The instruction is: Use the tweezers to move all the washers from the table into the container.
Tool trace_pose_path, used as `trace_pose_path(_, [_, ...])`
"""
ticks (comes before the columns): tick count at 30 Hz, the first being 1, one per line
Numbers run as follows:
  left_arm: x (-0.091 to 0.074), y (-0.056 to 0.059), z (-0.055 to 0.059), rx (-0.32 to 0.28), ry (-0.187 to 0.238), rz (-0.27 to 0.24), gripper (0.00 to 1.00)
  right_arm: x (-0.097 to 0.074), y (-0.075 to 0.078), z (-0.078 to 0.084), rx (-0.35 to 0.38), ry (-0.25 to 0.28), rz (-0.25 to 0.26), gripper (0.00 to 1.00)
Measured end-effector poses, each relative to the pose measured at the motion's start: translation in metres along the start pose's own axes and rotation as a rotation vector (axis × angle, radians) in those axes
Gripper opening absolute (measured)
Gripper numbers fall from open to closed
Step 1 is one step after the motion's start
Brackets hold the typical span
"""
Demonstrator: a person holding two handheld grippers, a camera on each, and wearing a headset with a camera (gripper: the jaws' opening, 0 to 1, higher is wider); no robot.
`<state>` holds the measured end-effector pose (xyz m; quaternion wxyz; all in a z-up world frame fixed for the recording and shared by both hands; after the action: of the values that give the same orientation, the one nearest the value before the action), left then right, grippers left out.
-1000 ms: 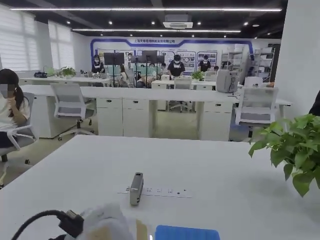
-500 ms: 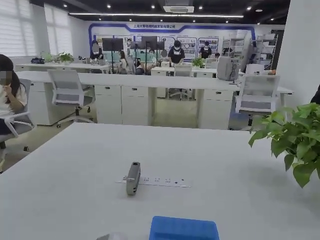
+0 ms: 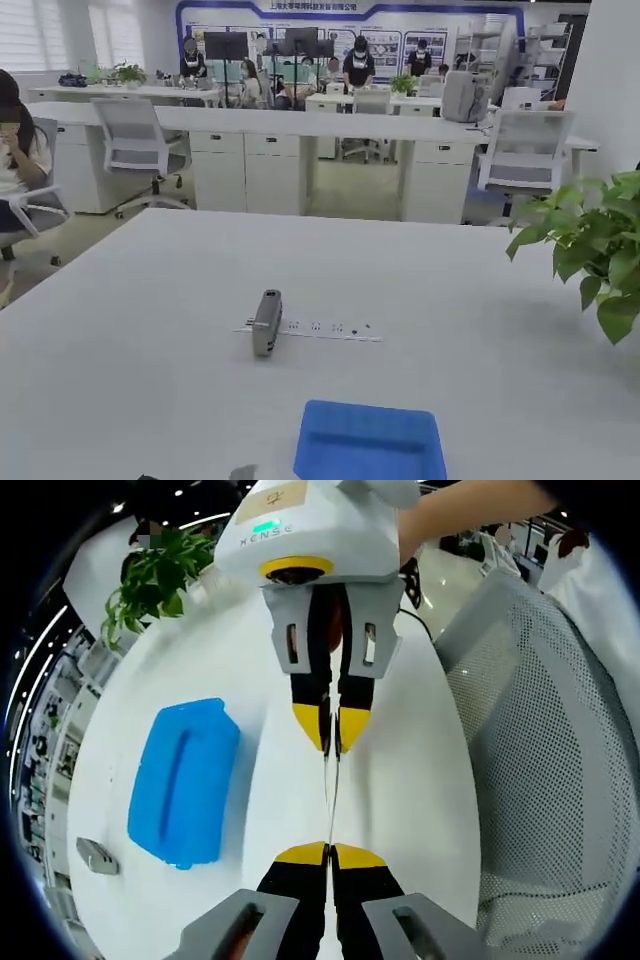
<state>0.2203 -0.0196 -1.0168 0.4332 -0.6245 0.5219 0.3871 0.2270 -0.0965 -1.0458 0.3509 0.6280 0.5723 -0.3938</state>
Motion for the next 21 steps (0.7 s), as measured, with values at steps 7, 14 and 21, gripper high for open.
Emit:
trace_pose_path(7, [0.014,-0.006,0.0,0.019,-0.013,0.006,0.0,0.006,0.006,0.008,-0.019,-0.035,0.037,0.05])
trace_pose_path(14, [0.023,-0.008,0.0,0.038,-0.034,0.0,0.0,0.014,0.01,0.014,-0.023,-0.067,0.049,0.06])
trace_pose_path(21, [0.032,-0.01,0.006,0.025,-0.052,-0.005,0.0,0.014,0.012,0.014,0.001,-0.064,0.05,0.06])
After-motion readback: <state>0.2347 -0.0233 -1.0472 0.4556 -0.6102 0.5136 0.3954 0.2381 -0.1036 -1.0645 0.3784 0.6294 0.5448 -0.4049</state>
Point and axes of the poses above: the centre of the closed fingertips' face, and the gripper's own axes: x roughly forward along the fingers, y roughly to its right, z roughly out of its underside, the point moved 2 cm from there along -x, roughly backward along the fingers, and after that the axes turned 6 degrees about -y, right-handed, at the moved point
